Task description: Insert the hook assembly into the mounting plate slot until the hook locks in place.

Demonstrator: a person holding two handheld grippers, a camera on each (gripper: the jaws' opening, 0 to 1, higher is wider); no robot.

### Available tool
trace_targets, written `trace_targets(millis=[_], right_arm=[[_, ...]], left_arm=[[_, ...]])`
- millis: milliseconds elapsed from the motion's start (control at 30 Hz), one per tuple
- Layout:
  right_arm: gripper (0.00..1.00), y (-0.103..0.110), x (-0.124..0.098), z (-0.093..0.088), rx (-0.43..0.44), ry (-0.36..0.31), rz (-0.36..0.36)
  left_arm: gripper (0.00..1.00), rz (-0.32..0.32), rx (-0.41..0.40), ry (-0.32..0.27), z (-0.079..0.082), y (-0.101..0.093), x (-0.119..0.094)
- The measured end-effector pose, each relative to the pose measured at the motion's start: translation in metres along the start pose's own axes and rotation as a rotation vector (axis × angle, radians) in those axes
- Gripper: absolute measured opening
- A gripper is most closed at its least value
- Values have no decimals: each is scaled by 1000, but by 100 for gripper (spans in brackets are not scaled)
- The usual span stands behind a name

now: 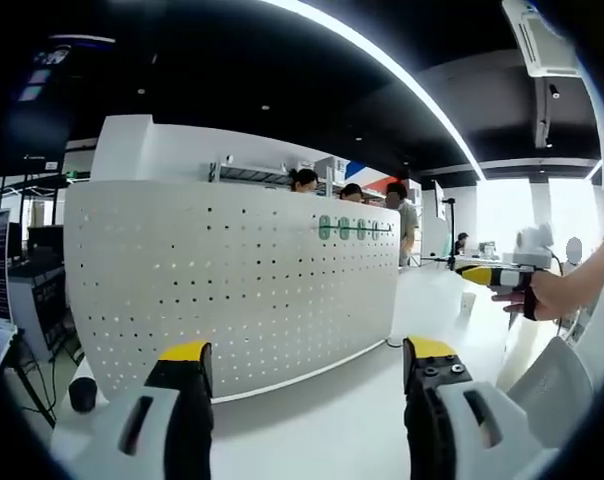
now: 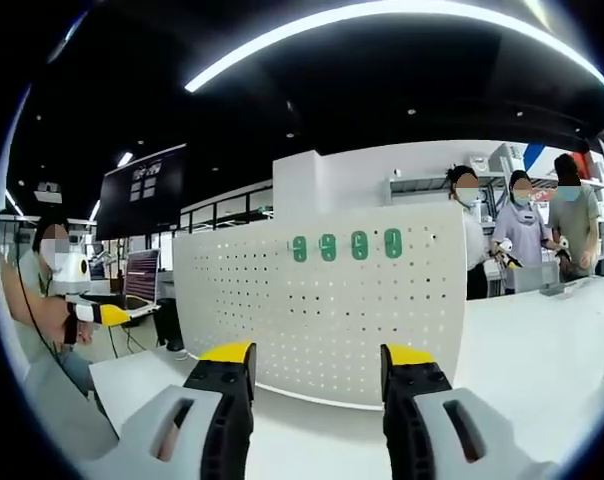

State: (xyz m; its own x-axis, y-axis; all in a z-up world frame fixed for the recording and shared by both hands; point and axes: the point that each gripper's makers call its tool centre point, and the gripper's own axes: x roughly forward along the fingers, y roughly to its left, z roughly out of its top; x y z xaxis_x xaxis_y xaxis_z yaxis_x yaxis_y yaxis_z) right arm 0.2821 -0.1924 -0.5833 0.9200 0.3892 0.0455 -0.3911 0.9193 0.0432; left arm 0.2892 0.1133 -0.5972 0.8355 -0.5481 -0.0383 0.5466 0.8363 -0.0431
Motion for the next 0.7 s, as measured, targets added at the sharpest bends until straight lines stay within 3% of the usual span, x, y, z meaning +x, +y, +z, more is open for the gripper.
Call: trace_targets(millis=[300,700], right_arm=[[51,9,-19,-11,33,-6,8],[52,21,-25,-26,62,3,14]], left_arm=[[84,24,-14,1,-12,2,-22],[88,56,-32,2,-23,7,-38]])
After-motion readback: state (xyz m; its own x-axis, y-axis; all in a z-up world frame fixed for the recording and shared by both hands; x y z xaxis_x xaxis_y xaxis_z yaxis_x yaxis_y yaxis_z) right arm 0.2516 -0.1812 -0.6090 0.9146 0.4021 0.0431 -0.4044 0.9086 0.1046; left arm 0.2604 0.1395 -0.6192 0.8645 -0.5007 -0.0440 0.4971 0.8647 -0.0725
